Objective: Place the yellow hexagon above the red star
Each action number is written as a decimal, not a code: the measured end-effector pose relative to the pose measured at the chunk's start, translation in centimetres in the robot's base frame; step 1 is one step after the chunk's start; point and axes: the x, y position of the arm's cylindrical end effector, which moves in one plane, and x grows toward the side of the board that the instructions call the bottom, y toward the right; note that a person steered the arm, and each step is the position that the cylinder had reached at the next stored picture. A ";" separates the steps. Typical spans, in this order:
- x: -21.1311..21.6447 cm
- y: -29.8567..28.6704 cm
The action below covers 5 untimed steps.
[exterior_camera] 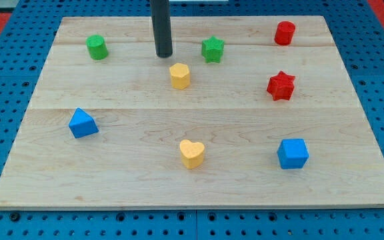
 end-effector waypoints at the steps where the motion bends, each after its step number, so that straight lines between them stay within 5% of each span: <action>1: 0.3 2.9; 3: 4.3 -1.1; 5: 5.7 5.8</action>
